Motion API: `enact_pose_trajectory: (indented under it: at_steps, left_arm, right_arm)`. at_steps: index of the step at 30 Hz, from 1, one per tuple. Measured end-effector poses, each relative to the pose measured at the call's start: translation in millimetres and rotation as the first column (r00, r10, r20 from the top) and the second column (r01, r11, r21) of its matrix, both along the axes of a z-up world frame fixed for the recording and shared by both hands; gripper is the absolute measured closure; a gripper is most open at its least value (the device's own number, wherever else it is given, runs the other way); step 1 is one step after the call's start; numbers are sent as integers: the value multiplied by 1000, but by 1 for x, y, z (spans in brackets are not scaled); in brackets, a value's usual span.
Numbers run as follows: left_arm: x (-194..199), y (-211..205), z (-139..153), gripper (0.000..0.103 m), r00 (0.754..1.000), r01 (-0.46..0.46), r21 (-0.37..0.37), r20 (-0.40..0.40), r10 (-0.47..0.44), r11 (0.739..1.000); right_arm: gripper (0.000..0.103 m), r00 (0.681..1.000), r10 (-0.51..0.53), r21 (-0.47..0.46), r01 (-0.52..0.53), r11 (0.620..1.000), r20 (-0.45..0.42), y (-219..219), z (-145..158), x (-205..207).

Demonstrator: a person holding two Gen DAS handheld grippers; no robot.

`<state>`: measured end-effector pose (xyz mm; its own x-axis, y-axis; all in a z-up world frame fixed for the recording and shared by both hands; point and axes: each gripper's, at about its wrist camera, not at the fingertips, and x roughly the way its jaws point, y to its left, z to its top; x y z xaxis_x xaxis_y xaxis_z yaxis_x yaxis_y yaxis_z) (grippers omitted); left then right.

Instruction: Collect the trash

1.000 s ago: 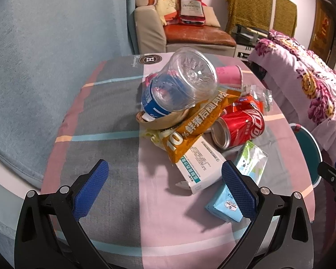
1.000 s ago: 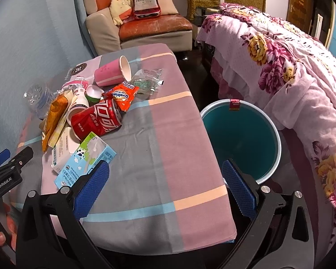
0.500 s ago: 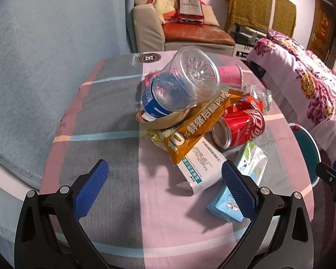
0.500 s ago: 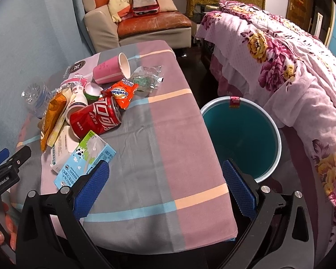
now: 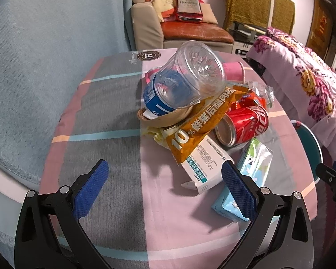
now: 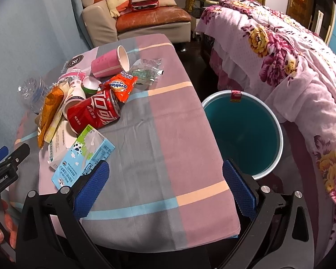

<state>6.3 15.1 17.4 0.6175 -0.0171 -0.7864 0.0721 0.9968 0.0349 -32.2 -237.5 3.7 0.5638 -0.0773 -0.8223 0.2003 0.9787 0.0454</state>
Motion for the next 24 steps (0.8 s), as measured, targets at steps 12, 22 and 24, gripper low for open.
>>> enact_pose_trajectory:
  at_steps: [12,22,24]
  left_arm:
    - [1,4,-10,2,999,43,-6,-12,-43,999]
    - [3,11,-18,2,994,111,6,-20,-111,994]
    - [4,15,-20,2,991,130,15,-22,-129,991]
  right_arm:
    - [6,1000,-8,-17,7,1000,-23,6,-3,1]
    - [6,998,4,-14,-5,1000,-62,17,-7,3]
    - [6,997,15,0,-15,1000,-78,21,-9,7]
